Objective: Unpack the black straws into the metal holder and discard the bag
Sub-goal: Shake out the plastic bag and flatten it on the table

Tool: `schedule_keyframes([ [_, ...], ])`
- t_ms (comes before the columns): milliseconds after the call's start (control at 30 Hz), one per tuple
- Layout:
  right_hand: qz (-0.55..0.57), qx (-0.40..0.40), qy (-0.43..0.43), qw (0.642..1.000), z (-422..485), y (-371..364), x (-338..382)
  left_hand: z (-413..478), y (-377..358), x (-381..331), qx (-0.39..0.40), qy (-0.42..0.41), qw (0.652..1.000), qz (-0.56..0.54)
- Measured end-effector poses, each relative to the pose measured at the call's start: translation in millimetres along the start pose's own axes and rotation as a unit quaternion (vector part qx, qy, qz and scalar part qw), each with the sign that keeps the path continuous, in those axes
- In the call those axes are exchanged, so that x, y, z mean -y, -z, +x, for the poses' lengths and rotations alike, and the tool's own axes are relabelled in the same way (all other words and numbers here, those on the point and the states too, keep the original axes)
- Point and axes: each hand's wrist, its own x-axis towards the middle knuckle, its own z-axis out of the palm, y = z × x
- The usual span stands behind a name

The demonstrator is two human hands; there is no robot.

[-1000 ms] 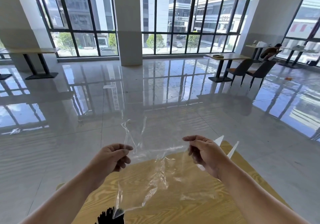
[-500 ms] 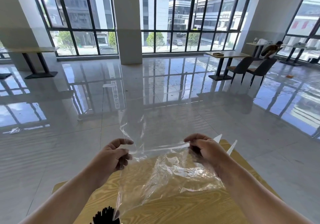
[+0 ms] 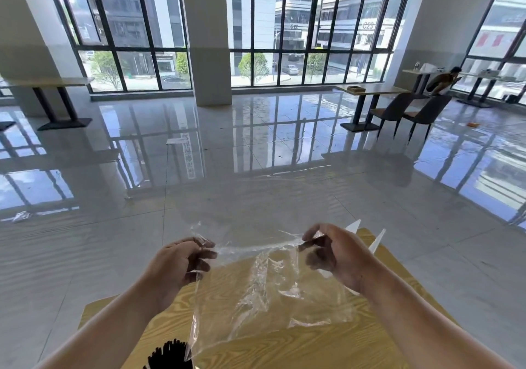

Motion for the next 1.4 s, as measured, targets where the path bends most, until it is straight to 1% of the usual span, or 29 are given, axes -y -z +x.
schedule_keyframes([
  [100, -0.003, 0.002, -0.012, 1.0, 1, 4, 0, -2, 2, -2, 0.024, 0.022, 0.999, 0.006],
  [200, -0.034, -0.008, -0.011, 0.999, 2, 6, -5, -1, 1, -1, 0.032, 0.03, 0.998, 0.042],
  [333, -0.078, 0.019, -0.018, 0.997, 1, 11, -12, -2, -3, 3, 0.05, -0.001, 0.997, 0.066],
  [400, -0.093, 0.003, -0.02, 0.995, 3, 12, -15, -3, -6, 6, 0.071, -0.012, 0.995, 0.063],
  [500, -0.091, -0.027, -0.012, 0.995, 8, 15, -22, 0, -15, 15, 0.083, -0.001, 0.995, 0.058],
  [633, -0.081, -0.066, 0.008, 0.994, 17, 26, -36, 12, -25, 35, 0.074, 0.014, 0.995, 0.066],
  [733, -0.062, -0.091, 0.003, 0.994, 26, 39, -50, 24, -31, 53, 0.067, 0.029, 0.994, 0.083],
  [800, -0.052, -0.102, -0.016, 0.993, 31, 49, -61, 32, -36, 65, 0.06, 0.037, 0.994, 0.086],
  [900, -0.086, -0.095, -0.069, 0.989, 32, 62, -79, 40, -43, 84, 0.051, 0.048, 0.994, 0.087],
  [1033, -0.146, -0.024, -0.166, 0.975, 22, 81, -105, 51, -53, 112, 0.006, 0.057, 0.996, 0.073],
  [1100, -0.164, -0.004, -0.203, 0.965, 18, 90, -122, 56, -58, 127, -0.011, 0.065, 0.996, 0.064],
  [1200, -0.16, -0.028, -0.237, 0.958, 19, 100, -146, 62, -64, 146, -0.022, 0.084, 0.995, 0.051],
  [1267, -0.129, -0.051, -0.234, 0.962, 23, 106, -157, 63, -68, 156, -0.005, 0.109, 0.992, 0.069],
  [1400, -0.096, -0.051, -0.214, 0.971, 34, 113, -175, 63, -72, 178, 0.08, 0.2, 0.971, 0.103],
])
